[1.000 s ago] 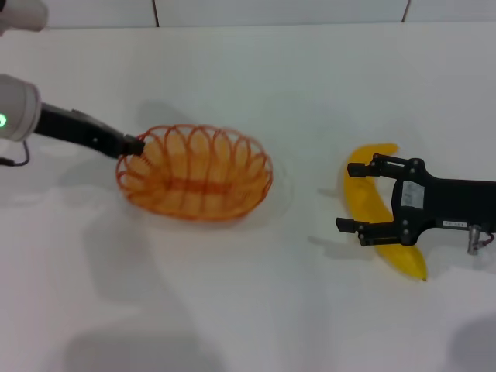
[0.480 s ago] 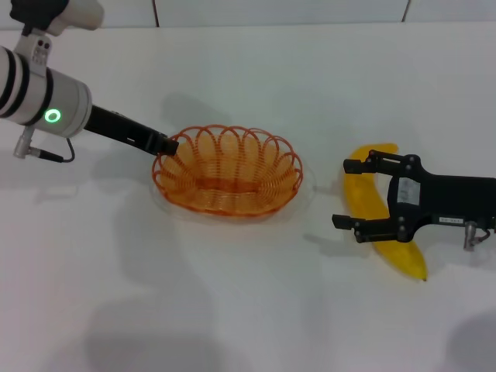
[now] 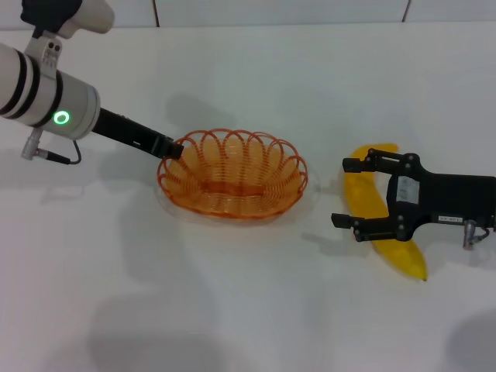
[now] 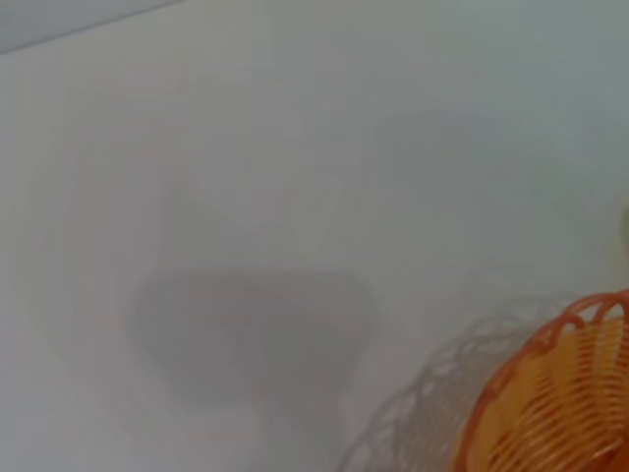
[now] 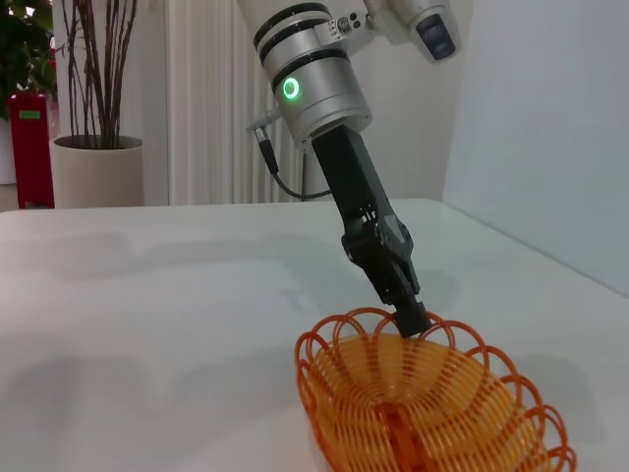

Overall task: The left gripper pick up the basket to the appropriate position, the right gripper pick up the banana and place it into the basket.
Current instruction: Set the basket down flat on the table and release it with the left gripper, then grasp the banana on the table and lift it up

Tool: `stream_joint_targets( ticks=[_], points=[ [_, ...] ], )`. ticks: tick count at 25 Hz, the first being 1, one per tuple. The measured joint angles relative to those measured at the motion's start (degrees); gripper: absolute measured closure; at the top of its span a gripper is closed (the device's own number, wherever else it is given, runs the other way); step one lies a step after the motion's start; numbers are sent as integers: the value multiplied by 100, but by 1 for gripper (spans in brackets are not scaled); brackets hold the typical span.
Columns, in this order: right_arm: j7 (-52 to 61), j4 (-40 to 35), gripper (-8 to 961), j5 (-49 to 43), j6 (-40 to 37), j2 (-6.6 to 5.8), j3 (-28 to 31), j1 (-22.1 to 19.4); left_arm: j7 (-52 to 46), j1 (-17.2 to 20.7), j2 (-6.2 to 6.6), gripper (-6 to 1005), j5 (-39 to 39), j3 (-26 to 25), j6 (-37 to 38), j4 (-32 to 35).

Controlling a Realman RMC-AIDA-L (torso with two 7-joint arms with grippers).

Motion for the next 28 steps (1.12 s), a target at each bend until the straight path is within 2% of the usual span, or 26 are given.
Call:
stream_joint_targets(
  ticks=[9, 12, 14, 18, 19, 20, 21, 25, 28],
  points=[
    [0, 0, 87, 53, 0, -13, 8, -63, 130, 42, 0, 972, -160, -9, 35, 139],
    [0, 0, 88, 159, -1, -35, 9, -135, 456, 297, -12, 797, -512, 27, 255, 602],
    [-2, 0, 88, 207, -1, -42, 9, -167, 824, 679, -22, 729, -995, 171, 497, 1058],
    [-16, 0, 88, 300, -1, -44, 9, -201, 1898, 2050, -14, 592, -2392, 846, 719, 2060],
    [-16, 0, 89, 329, -1, -44, 9, -215, 2323, 2455, -14, 543, -2737, 1047, 714, 2230],
    [-17, 1, 89, 356, 0, -45, 8, -241, 2666, 2689, -14, 495, -2957, 1136, 700, 2271],
    [-21, 1, 89, 392, 0, -47, 8, -268, 3292, 3033, -16, 446, -3324, 1238, 674, 2256],
    [-57, -3, 89, 462, 0, -53, 9, -366, 5258, 3794, -11, 270, -4375, 1253, 673, 1642],
    [-49, -21, 90, 465, 0, -53, 12, -425, 6097, 4068, 15, 151, -4754, 1212, 698, 1161]
  ],
)
